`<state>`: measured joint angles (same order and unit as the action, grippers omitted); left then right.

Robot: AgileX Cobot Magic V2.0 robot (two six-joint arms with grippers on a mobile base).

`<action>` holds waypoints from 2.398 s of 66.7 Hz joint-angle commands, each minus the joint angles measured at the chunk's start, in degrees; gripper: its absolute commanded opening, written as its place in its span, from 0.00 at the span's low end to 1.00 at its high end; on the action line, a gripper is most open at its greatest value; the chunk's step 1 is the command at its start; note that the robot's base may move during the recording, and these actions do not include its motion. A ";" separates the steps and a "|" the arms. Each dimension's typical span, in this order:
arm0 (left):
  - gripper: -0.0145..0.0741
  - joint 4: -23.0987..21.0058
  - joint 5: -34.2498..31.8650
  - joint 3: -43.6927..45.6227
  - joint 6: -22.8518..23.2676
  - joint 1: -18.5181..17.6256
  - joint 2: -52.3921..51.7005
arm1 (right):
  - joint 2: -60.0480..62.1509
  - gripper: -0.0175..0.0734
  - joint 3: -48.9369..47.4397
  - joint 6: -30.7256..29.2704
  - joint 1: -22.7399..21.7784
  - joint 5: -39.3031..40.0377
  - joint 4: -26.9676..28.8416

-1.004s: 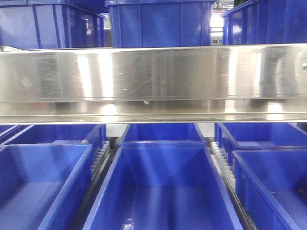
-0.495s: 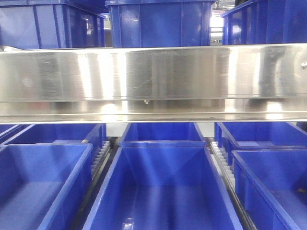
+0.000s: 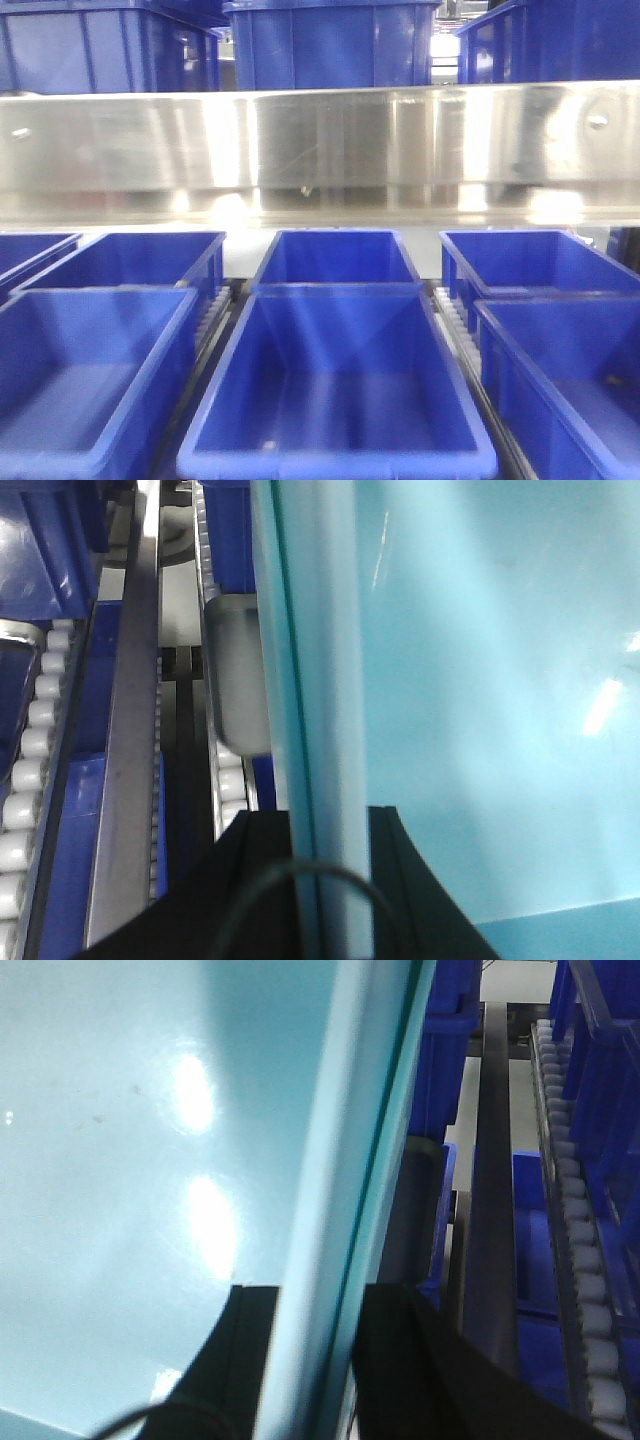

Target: Move two blue bins to right shelf middle

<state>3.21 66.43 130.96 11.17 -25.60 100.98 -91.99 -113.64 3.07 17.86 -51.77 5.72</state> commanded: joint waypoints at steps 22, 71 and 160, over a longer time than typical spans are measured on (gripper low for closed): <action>0.04 -6.65 -6.40 1.03 -0.45 -1.63 -1.01 | 0.66 0.02 -1.01 0.29 0.58 6.44 3.00; 0.04 -6.65 -6.40 1.03 -0.45 -1.63 -1.01 | 0.66 0.02 -1.01 0.29 0.58 6.44 3.00; 0.04 -6.65 -6.40 1.03 -0.45 -1.63 -1.01 | 0.66 0.02 -1.01 0.29 0.58 6.44 3.00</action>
<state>3.33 65.55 130.96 11.17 -25.69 100.98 -91.99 -113.64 3.08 17.83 -51.11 5.51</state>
